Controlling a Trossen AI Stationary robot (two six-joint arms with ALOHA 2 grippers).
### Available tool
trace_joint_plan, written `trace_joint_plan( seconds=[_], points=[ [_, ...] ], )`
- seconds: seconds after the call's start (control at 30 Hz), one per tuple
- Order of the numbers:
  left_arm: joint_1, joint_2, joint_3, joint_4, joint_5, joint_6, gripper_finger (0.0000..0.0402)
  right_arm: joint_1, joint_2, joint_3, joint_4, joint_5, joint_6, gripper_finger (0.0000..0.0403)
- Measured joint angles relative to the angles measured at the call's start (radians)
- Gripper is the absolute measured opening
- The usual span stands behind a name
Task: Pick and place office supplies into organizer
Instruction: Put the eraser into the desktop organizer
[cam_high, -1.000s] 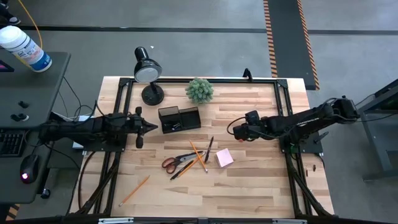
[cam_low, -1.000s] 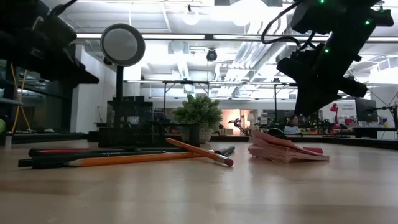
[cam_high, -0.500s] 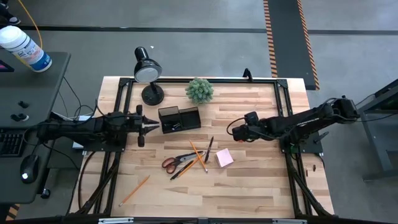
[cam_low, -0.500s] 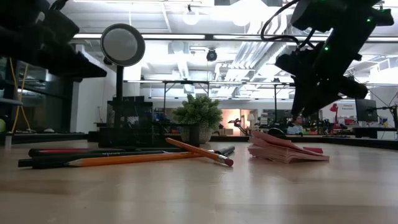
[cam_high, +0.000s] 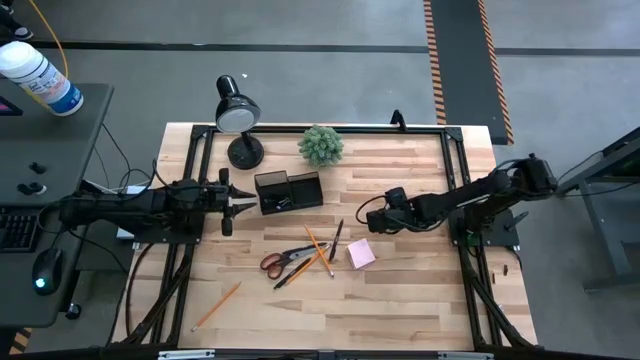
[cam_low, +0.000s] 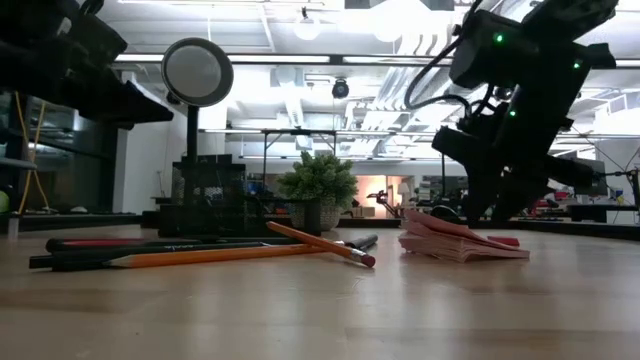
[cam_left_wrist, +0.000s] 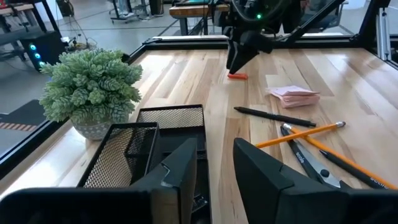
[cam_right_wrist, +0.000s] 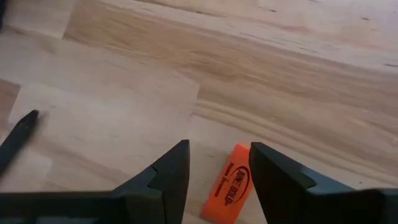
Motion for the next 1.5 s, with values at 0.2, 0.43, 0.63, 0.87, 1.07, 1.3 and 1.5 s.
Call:
trace_joint_plan(
  seconds=[0.2, 0.43, 0.63, 0.87, 1.07, 1.3, 1.5],
  points=[
    [0.0, 0.0, 0.0, -0.001, 0.0, 0.001, 0.0091, 0.001, 0.005, 0.0, -0.005, -0.029, 0.017, 0.015],
    [0.0, 0.0, 0.0, -0.002, 0.0, 0.001, 0.009, 0.0, 0.005, 0.0, -0.082, -0.055, 0.045, 0.0149],
    [0.0, 0.0, 0.0, -0.002, 0.0, 0.026, 0.009, 0.001, 0.005, 0.0, -0.071, -0.06, 0.058, 0.0149],
    [0.0, 0.0, 0.0, -0.002, 0.0, 0.027, 0.009, 0.001, 0.012, 0.0, -0.036, -0.058, 0.053, 0.0149],
    [0.0, 0.0, 0.0, -0.001, 0.0, 0.027, 0.009, 0.001, 0.051, 0.0, -0.022, -0.059, 0.05, 0.0149],
    [0.0, 0.0, 0.0, 0.0, -0.004, 0.027, 0.009, 0.002, 0.082, 0.004, -0.006, -0.053, 0.048, 0.0149],
    [0.0, 0.0, 0.0, 0.0, -0.026, 0.027, 0.009, 0.002, 0.083, 0.003, 0.005, -0.055, 0.031, 0.0131]
  ],
)
